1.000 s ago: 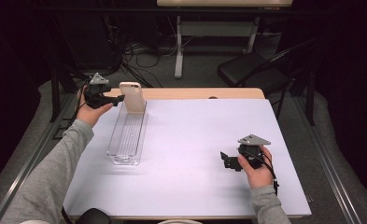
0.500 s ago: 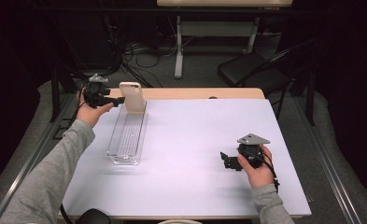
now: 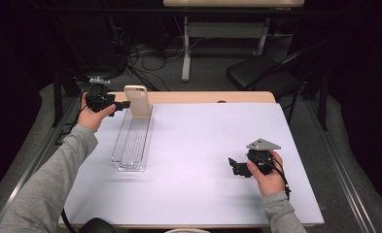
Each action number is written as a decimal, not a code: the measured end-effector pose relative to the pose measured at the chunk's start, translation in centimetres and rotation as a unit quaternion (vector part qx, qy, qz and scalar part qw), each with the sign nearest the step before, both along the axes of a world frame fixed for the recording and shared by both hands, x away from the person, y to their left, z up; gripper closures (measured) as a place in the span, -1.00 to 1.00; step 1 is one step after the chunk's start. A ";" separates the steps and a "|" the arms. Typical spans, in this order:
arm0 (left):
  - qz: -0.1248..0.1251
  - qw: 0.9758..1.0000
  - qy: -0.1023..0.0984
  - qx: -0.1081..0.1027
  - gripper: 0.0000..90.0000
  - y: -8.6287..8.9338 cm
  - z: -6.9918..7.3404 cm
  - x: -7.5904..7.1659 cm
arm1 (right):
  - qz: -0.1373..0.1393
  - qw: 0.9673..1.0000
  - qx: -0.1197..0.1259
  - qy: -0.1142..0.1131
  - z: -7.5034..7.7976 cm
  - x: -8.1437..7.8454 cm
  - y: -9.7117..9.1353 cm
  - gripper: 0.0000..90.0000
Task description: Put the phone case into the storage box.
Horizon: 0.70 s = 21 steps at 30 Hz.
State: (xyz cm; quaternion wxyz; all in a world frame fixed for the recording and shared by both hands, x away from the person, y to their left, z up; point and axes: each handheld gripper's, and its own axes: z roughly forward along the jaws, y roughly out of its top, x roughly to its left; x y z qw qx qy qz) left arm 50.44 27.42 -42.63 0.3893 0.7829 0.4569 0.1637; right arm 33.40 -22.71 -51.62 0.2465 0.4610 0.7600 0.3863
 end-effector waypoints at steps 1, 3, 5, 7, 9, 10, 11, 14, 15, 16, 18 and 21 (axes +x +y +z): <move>0.005 1.000 -0.004 -0.001 -0.49 0.0 0.0 0.0 | -0.001 1.000 0.000 -0.001 0.0 0.0 0.0 -0.98; 0.003 1.000 -0.002 0.001 -0.49 0.1 0.2 -0.1 | -0.001 1.000 0.001 -0.001 0.0 0.0 0.0 -0.98; 0.005 1.000 0.000 -0.006 -0.52 0.1 0.2 -0.2 | -0.001 1.000 0.001 -0.001 0.0 0.0 -0.1 -0.98; 0.004 1.000 0.002 -0.007 -0.59 0.1 0.2 -0.2 | -0.001 1.000 0.001 -0.001 0.0 0.1 -0.1 -0.98; 0.006 1.000 0.002 -0.006 -0.62 0.0 0.2 -0.2 | 0.000 1.000 0.002 -0.002 0.0 0.1 -0.1 -0.98; 0.006 1.000 0.001 -0.005 -0.63 0.0 0.2 -0.2 | 0.001 1.000 0.003 -0.002 0.0 0.1 -0.1 -0.98; 0.002 1.000 0.004 -0.005 -0.65 0.0 0.2 -0.3 | 0.001 1.000 0.003 -0.002 0.0 0.1 -0.1 -0.98; 0.003 1.000 0.007 -0.007 -0.66 -0.2 0.2 -0.3 | 0.003 1.000 0.004 -0.002 0.0 0.1 -0.1 -0.98; 0.003 1.000 0.010 -0.007 -0.66 -0.2 0.2 -0.4 | 0.003 1.000 0.004 -0.002 0.0 0.1 -0.1 -0.98; 0.001 1.000 0.012 -0.007 -0.66 -0.3 0.2 -0.4 | 0.004 1.000 0.003 -0.002 0.0 0.1 -0.2 -0.98; -0.001 1.000 0.011 -0.004 -0.66 -0.4 0.2 -0.6 | 0.009 1.000 -0.002 -0.001 0.1 0.1 -0.2 -0.98; -0.005 1.000 0.006 -0.002 -0.66 -0.6 0.3 -0.8 | 0.012 1.000 -0.011 -0.001 0.3 0.2 -0.4 -0.98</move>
